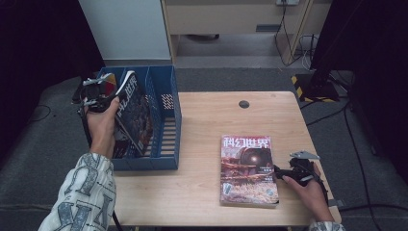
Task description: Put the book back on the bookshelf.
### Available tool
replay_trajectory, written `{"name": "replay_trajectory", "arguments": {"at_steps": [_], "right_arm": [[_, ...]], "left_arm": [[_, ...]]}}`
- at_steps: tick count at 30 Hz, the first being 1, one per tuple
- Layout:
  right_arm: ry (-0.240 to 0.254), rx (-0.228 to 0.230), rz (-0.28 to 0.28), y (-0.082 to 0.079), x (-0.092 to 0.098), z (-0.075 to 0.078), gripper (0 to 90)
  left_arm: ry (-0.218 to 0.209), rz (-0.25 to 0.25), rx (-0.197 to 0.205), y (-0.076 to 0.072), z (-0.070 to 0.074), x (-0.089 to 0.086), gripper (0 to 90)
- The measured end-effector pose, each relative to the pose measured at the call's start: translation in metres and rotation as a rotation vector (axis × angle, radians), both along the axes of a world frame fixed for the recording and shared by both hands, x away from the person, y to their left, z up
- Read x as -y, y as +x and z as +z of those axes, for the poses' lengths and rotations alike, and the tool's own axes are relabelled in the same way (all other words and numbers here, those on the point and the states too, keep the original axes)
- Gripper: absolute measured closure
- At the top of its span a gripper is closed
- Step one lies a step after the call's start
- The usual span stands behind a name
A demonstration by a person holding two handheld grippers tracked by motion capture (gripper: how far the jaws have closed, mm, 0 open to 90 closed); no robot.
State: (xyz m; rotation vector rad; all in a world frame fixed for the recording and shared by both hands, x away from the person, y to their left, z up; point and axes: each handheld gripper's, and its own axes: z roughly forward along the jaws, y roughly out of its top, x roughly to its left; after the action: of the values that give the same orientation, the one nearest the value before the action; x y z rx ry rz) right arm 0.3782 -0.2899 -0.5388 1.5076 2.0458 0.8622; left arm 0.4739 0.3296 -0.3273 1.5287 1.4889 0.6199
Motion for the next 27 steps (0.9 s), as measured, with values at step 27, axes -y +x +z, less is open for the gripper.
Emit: {"name": "replay_trajectory", "arguments": {"at_steps": [27], "right_arm": [[0.000,0.001,-0.001,0.0000,0.0000,-0.0001,5.1]], "left_arm": [[0.040,-0.036,-0.042,-0.0045,0.0026,-0.0029,68.8]]}}
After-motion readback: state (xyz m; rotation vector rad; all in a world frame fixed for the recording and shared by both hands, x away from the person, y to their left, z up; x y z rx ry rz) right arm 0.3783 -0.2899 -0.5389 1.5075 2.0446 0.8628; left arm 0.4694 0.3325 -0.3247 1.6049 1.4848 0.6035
